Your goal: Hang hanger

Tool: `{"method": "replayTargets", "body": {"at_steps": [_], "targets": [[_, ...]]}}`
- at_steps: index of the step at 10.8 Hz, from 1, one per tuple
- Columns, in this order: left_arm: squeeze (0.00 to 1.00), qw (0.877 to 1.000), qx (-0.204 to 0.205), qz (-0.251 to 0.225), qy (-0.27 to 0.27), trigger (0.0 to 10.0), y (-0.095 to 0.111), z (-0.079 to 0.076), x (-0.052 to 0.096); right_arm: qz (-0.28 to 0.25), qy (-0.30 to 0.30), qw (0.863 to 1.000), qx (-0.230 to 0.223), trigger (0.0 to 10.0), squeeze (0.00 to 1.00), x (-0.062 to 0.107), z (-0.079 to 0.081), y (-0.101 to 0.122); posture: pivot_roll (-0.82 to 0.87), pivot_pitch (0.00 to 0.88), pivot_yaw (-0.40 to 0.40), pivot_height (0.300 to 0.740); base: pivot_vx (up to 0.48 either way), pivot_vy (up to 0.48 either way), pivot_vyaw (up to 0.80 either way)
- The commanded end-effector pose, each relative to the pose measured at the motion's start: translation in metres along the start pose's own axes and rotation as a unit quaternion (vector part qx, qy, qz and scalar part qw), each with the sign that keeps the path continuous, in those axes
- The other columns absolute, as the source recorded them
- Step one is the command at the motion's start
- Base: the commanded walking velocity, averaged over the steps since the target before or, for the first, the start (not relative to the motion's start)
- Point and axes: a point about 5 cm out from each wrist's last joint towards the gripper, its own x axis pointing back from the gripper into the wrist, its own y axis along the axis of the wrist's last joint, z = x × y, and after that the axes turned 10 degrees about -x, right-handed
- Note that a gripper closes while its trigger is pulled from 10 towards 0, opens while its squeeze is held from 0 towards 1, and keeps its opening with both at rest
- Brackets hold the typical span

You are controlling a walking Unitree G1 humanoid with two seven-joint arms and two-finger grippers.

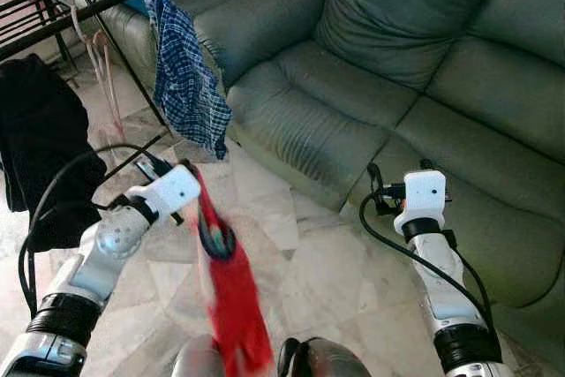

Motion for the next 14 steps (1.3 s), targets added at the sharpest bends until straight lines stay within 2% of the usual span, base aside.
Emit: {"method": "replayTargets", "body": {"at_steps": [1,3,4,5,8,10,14], "targets": [[0.00,1.000,-0.004,-0.006,0.020,10.0,0.001,0.006,0.000,0.005,-0.002,1.000,0.001,10.0,0.00,0.003,-0.002,-0.003,0.05,0.153,-0.076,0.740,0.000,0.000,0.00],[0.00,1.000,-0.001,0.005,0.025,10.0,-0.002,0.002,0.001,0.008,-0.001,1.000,0.002,10.0,0.00,0.003,-0.002,-0.004,0.05,0.154,-0.076,0.740,0.000,0.000,0.00],[0.00,0.998,0.023,0.037,0.040,10.0,-0.008,-0.001,0.002,0.009,0.001,1.000,0.001,10.0,0.00,0.003,-0.001,-0.004,0.05,0.155,-0.076,0.740,0.000,0.000,0.00],[0.00,0.997,0.048,0.042,0.042,10.0,-0.009,-0.006,0.003,0.010,0.003,1.000,0.000,10.0,0.00,0.003,-0.001,-0.005,0.05,0.156,-0.076,0.740,0.000,0.000,0.00],[0.00,0.995,0.082,0.010,0.059,10.0,0.002,-0.016,0.004,0.011,0.009,1.000,-0.001,10.0,0.00,0.001,0.001,-0.004,0.06,0.157,-0.077,0.740,0.000,0.000,0.00],[0.00,0.995,0.095,-0.029,0.027,10.0,0.011,-0.027,0.007,0.005,0.016,1.000,-0.001,10.0,0.00,-0.004,0.002,0.001,0.06,0.170,-0.067,0.740,0.000,0.000,0.00],[0.00,0.989,0.130,-0.066,0.034,10.0,0.024,-0.020,0.004,0.010,0.025,0.999,-0.016,10.0,0.00,-0.001,0.007,-0.003,0.06,0.152,-0.072,0.740,0.000,0.000,0.00]]}}
